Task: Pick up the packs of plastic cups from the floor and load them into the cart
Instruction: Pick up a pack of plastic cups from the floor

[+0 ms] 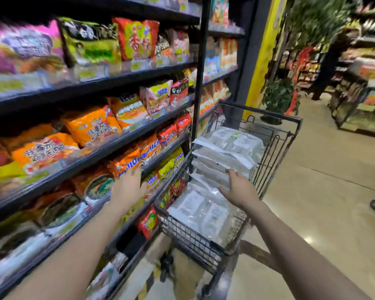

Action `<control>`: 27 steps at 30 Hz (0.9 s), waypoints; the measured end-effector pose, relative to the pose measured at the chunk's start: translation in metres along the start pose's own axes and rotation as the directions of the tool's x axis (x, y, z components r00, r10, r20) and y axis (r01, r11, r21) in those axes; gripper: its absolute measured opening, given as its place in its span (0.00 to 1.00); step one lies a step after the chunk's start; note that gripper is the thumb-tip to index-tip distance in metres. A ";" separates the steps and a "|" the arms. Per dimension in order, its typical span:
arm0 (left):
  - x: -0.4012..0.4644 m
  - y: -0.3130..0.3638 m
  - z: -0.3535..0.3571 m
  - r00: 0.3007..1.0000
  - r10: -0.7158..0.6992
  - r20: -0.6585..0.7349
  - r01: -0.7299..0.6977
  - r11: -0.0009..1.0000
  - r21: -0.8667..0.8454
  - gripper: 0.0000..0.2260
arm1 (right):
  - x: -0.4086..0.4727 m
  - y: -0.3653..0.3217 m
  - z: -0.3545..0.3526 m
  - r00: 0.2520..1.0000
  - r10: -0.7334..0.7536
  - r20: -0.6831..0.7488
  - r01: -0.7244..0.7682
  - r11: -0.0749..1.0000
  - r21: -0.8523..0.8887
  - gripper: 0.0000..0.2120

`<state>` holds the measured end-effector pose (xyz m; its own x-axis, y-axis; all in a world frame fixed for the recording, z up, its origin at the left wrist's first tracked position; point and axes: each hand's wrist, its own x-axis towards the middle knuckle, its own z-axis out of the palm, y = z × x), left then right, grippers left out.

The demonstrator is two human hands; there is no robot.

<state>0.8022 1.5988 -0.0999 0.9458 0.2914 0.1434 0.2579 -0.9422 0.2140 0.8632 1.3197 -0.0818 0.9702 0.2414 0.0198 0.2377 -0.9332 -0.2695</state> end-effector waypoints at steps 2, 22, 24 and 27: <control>-0.020 -0.010 -0.029 0.998 -0.040 -0.038 0.041 0.999 0.032 0.18 | -0.011 -0.013 -0.016 0.998 -0.055 -0.020 0.056 0.998 0.023 0.29; -0.440 -0.007 -0.159 0.480 -0.700 -0.529 0.846 0.529 0.068 0.13 | -0.179 -0.184 -0.050 0.396 -0.918 -0.016 0.912 0.392 0.118 0.27; -0.502 0.009 -0.168 0.372 -0.730 -0.574 0.908 0.416 0.060 0.14 | -0.225 -0.201 -0.051 0.280 -0.960 -0.007 0.952 0.277 0.134 0.27; -0.591 0.036 -0.182 0.177 -0.795 -0.580 0.980 0.196 0.032 0.17 | -0.298 -0.223 -0.051 0.120 -0.993 0.003 0.976 0.118 0.184 0.26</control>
<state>0.2166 1.4233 -0.0007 -0.1517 0.8967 0.4159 0.9837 0.0960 0.1520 0.5233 1.4426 0.0221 -0.1199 0.9563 0.2666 0.9663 0.1740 -0.1896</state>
